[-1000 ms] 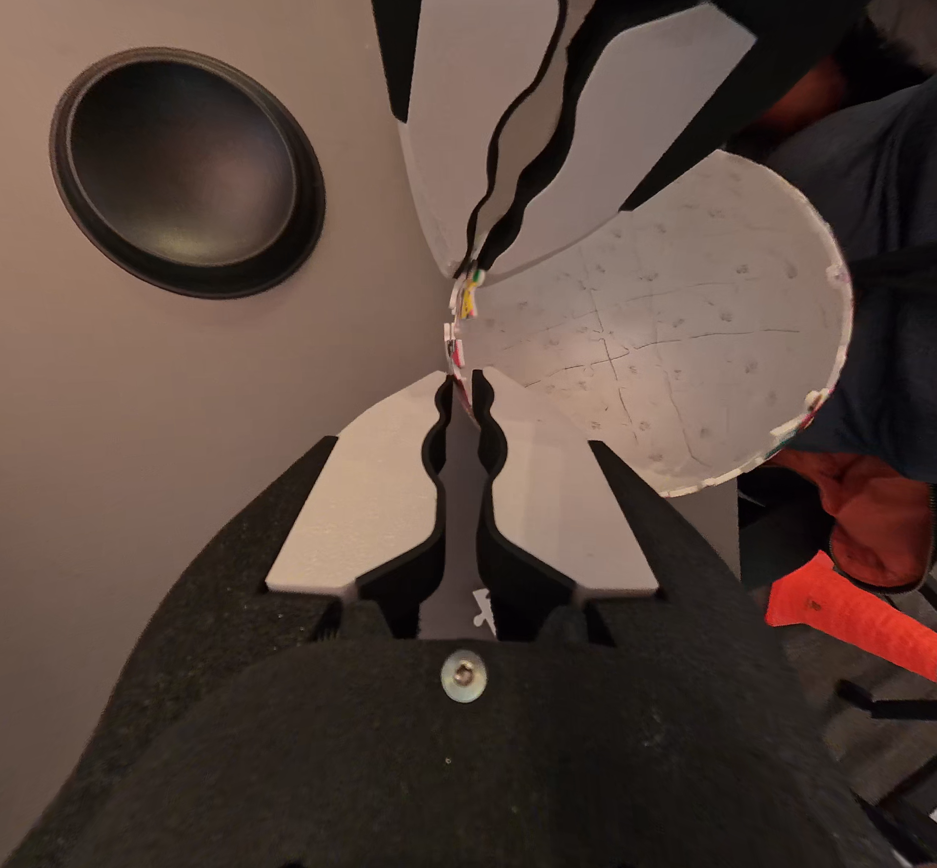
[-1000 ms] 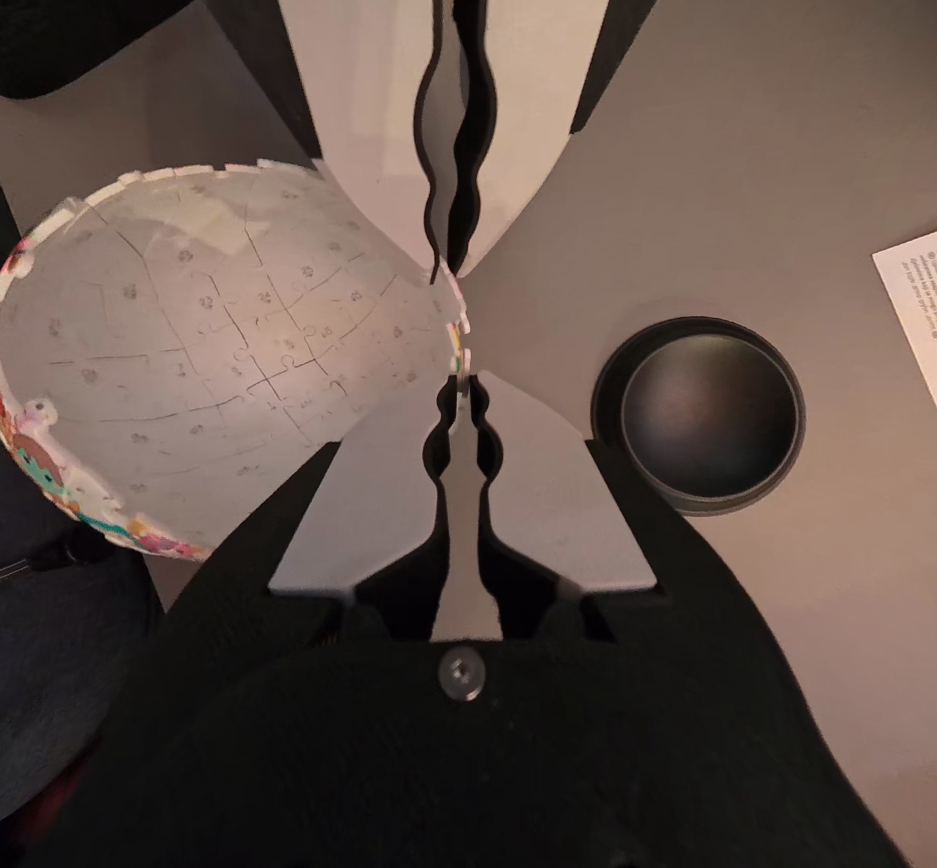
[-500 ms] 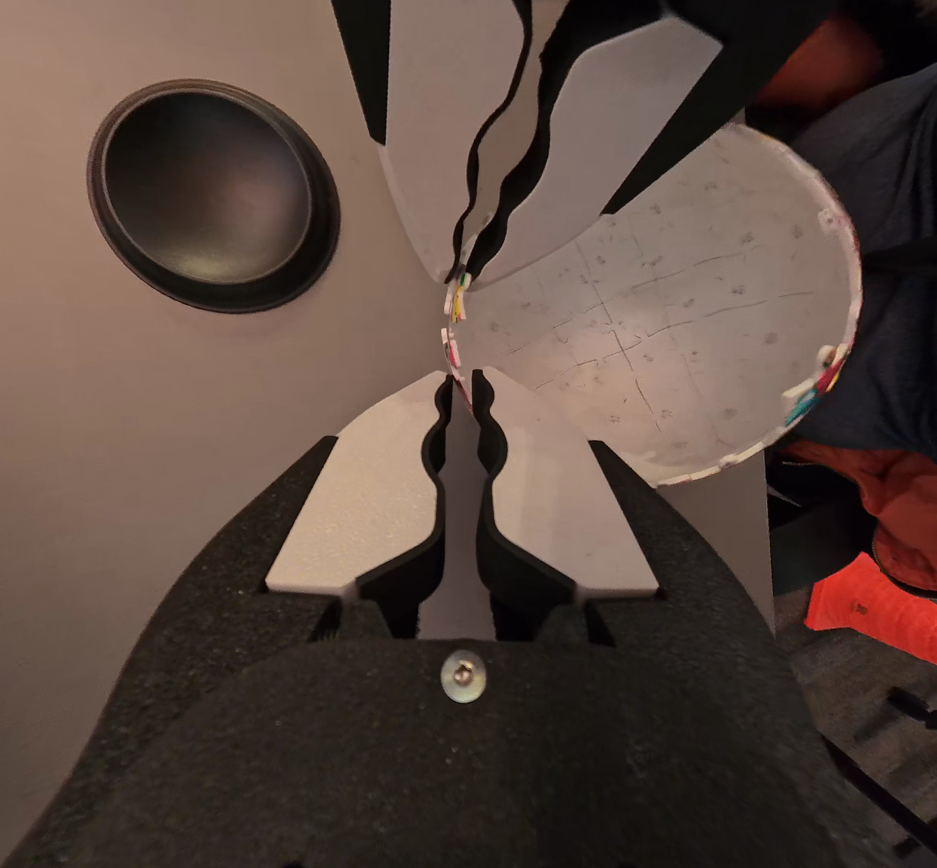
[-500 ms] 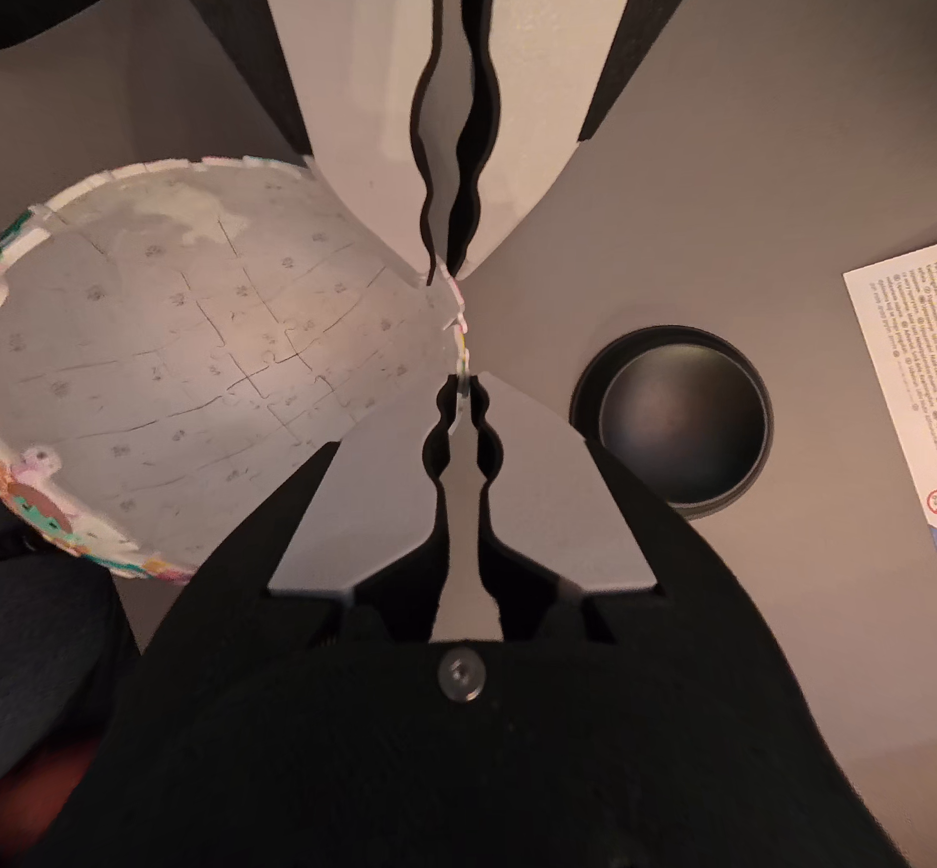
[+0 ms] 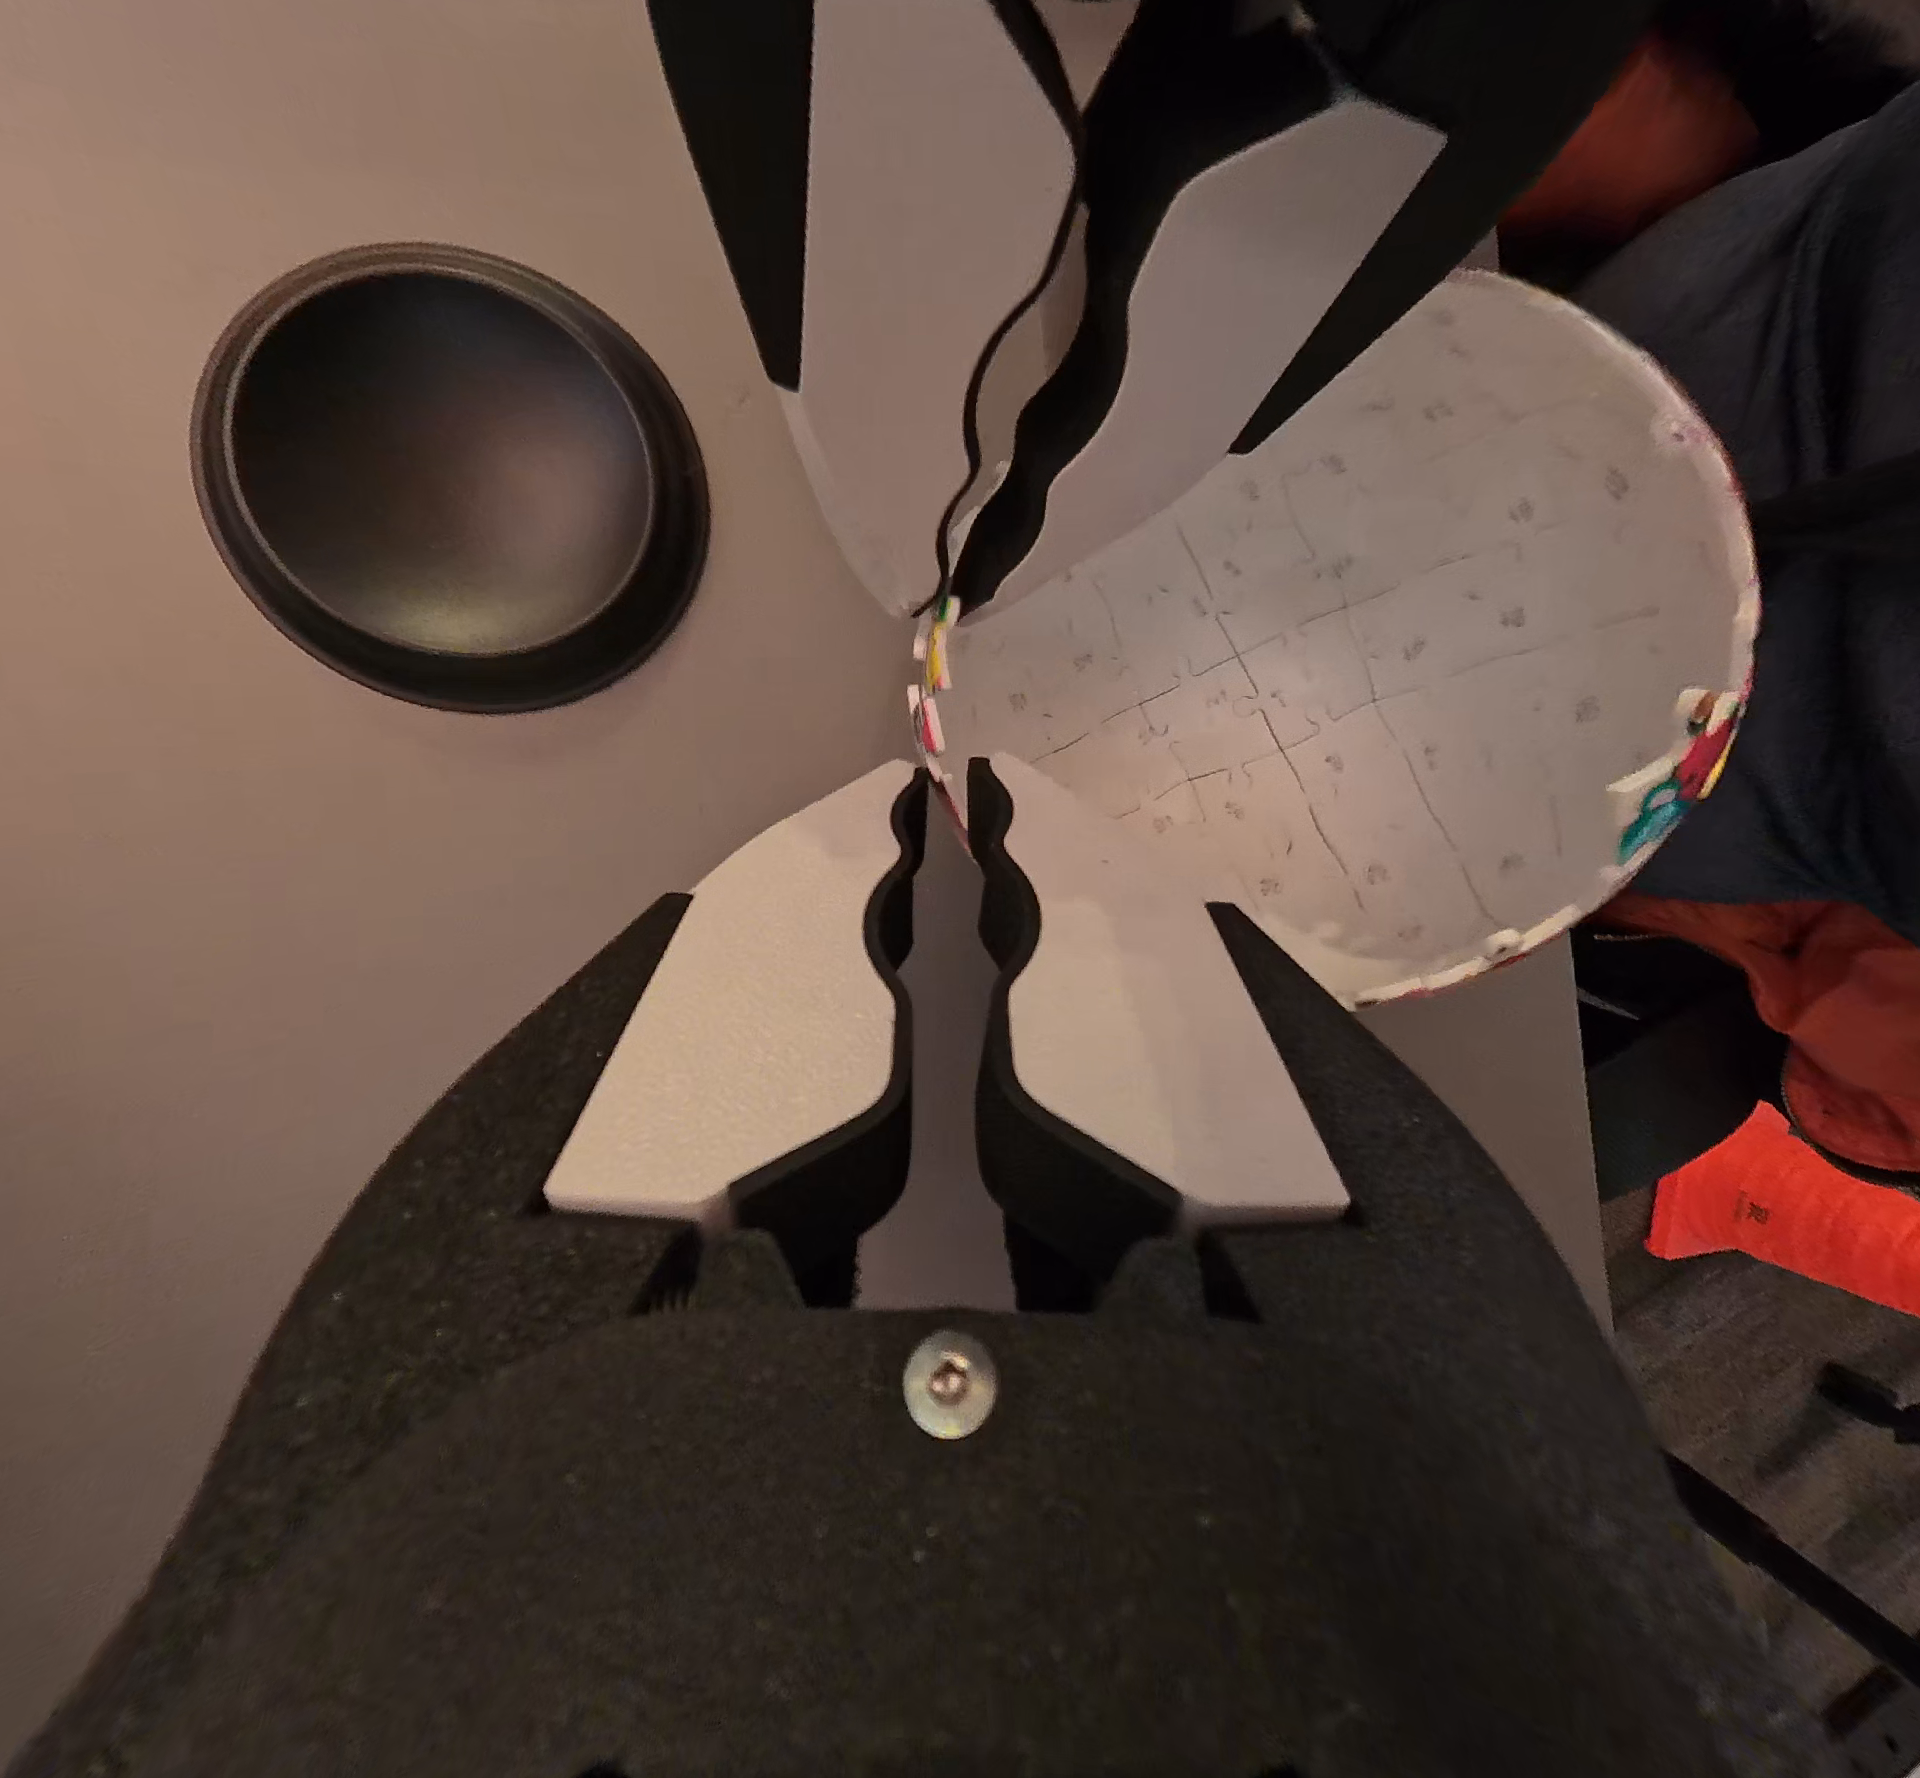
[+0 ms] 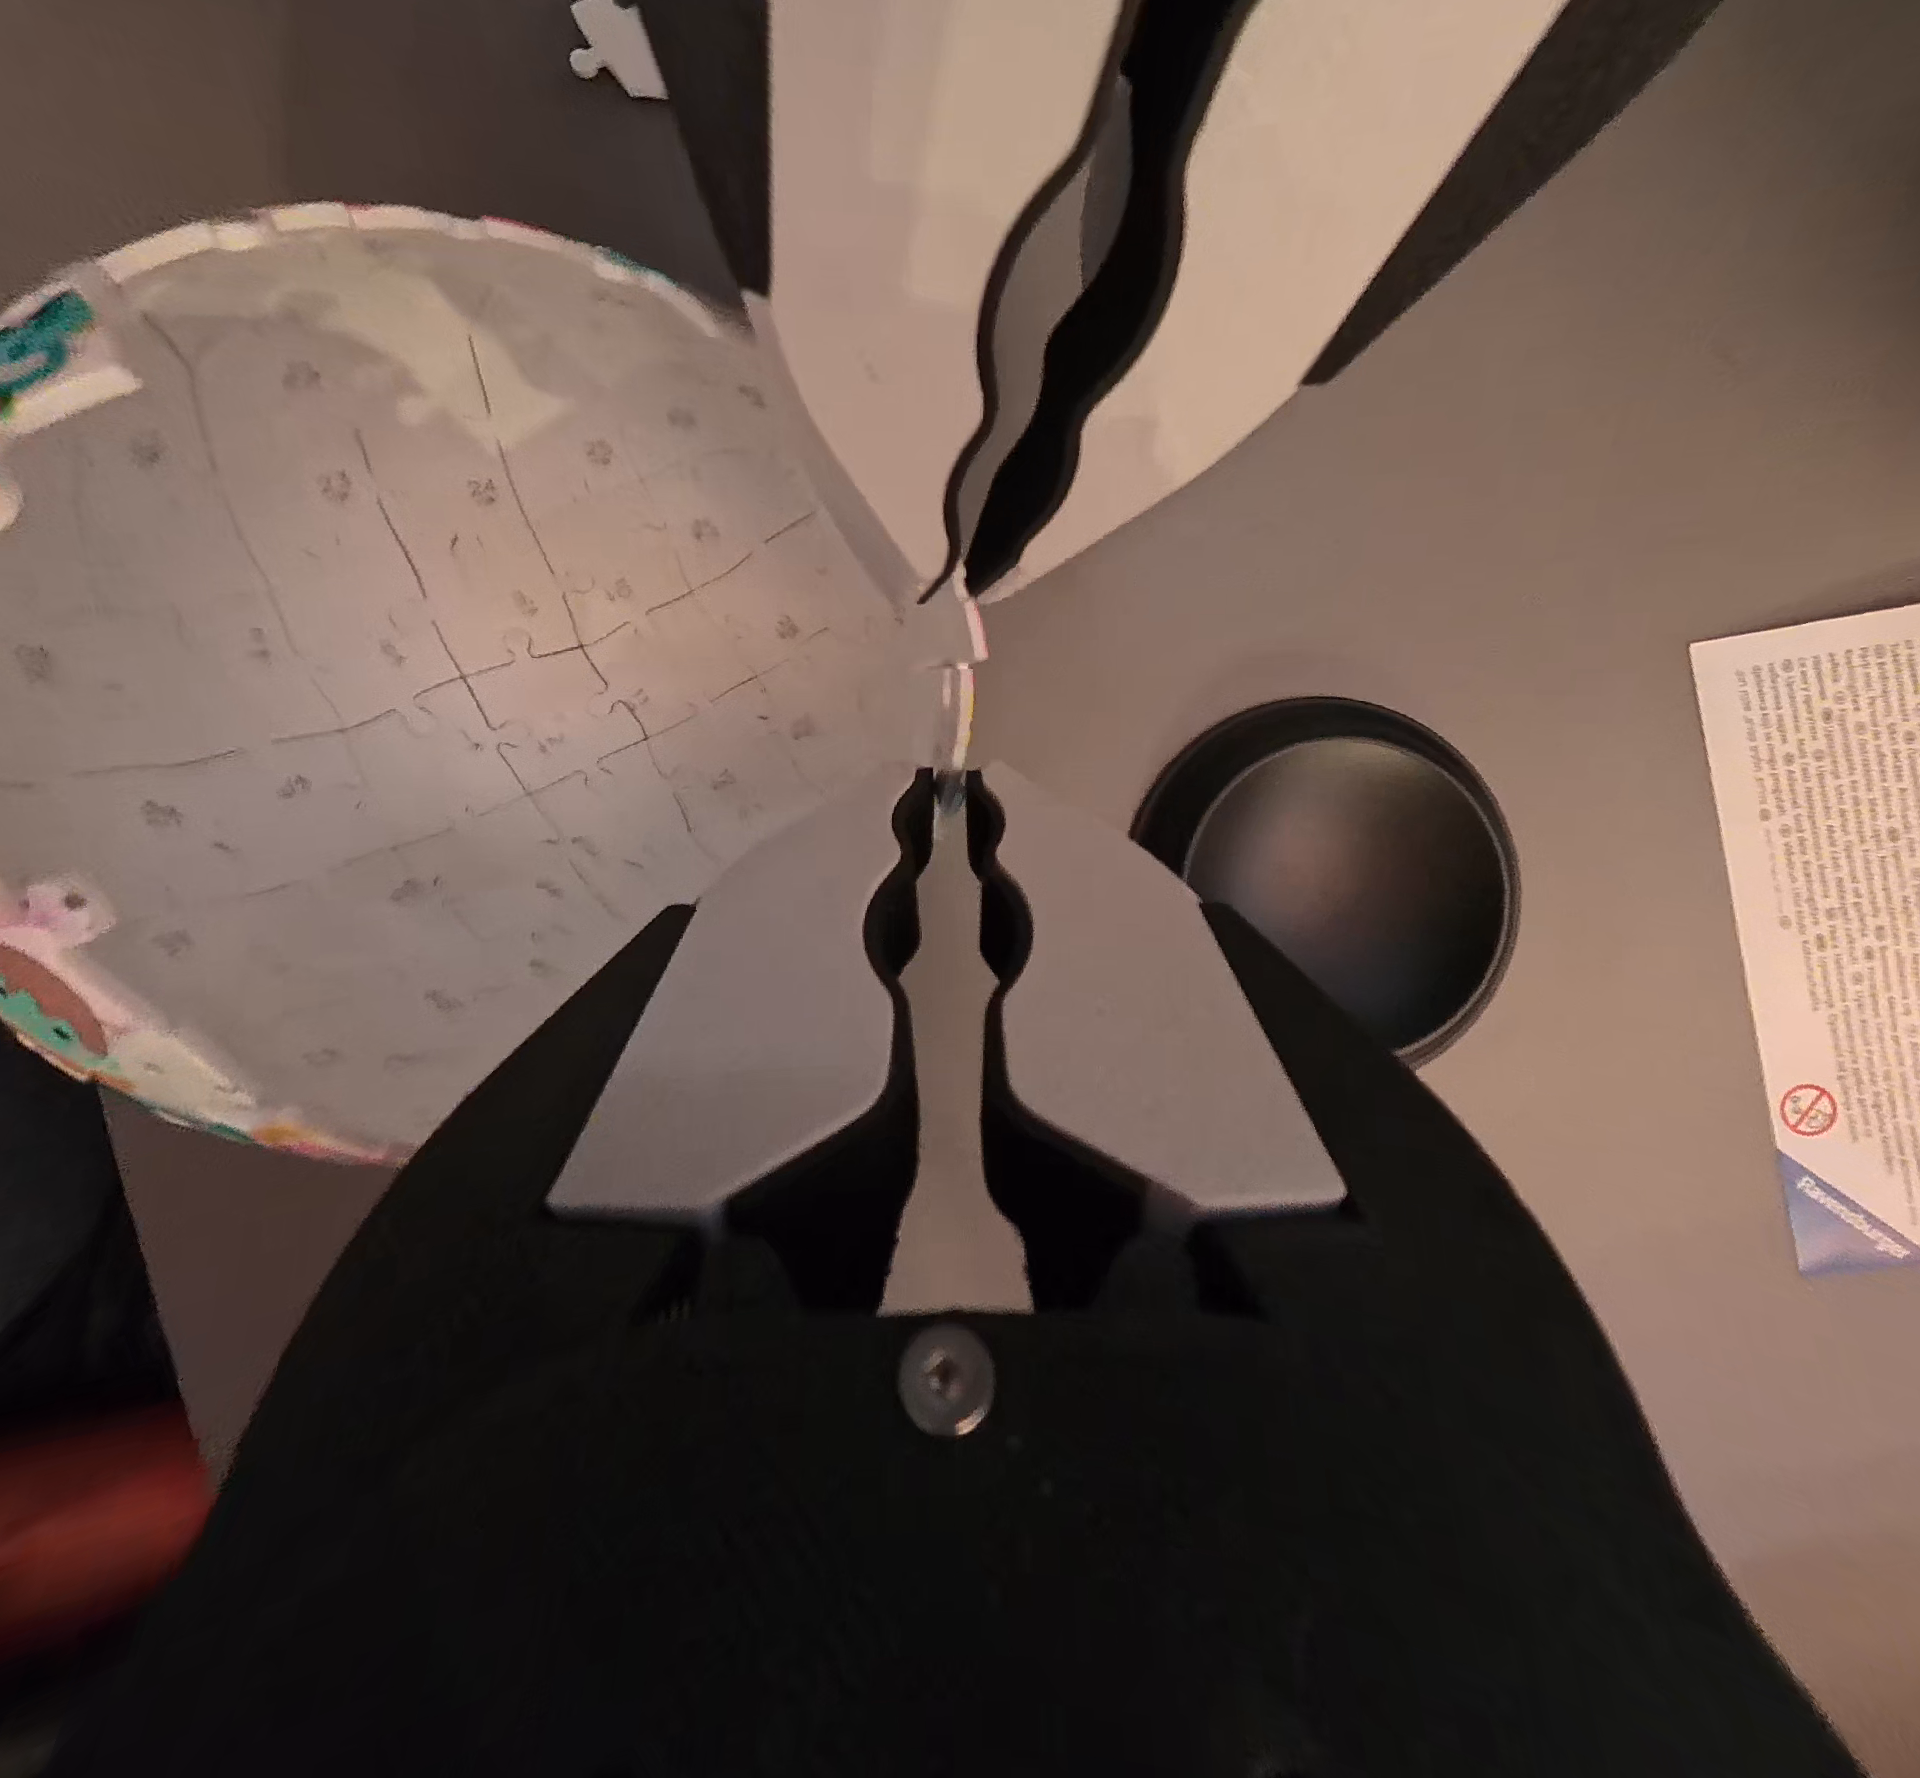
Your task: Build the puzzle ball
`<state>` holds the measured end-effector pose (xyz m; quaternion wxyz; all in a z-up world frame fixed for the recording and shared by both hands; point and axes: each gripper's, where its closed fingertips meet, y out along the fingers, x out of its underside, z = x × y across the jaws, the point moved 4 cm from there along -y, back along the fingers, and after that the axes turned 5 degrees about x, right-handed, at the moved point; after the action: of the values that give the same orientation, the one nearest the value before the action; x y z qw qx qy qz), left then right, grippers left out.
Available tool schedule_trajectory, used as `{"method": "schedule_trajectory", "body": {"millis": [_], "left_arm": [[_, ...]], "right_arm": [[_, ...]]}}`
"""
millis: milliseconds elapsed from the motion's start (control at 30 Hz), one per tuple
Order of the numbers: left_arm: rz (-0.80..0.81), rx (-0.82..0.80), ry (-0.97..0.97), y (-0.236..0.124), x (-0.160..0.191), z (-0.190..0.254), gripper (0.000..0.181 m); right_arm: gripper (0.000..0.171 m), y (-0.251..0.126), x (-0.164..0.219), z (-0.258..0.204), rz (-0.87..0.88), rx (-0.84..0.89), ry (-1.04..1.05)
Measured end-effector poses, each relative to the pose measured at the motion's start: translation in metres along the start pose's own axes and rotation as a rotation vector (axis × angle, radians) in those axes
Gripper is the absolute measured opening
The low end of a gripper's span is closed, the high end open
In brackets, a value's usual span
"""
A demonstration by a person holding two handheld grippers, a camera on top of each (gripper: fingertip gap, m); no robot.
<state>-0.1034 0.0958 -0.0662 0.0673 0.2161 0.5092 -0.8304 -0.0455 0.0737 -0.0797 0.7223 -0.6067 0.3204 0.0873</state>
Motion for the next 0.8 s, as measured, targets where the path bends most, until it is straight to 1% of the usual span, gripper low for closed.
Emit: {"method": "schedule_trajectory", "body": {"millis": [367, 600, 800], "left_arm": [[0.008, 0.027, 0.024, 0.0017, -0.0052, -0.0039, 0.006], [0.006, 0.035, 0.027, 0.0018, -0.0064, -0.0053, 0.006], [0.005, 0.037, 0.023, -0.0004, -0.0067, -0.0058, 0.006]], "right_arm": [[0.004, -0.0006, 0.001, 0.0016, 0.007, -0.047, 0.006], [0.003, -0.0013, 0.0037, 0.0051, 0.036, -0.12, 0.14], [0.003, -0.0034, 0.0024, 0.0064, 0.072, -0.123, 0.113]]}}
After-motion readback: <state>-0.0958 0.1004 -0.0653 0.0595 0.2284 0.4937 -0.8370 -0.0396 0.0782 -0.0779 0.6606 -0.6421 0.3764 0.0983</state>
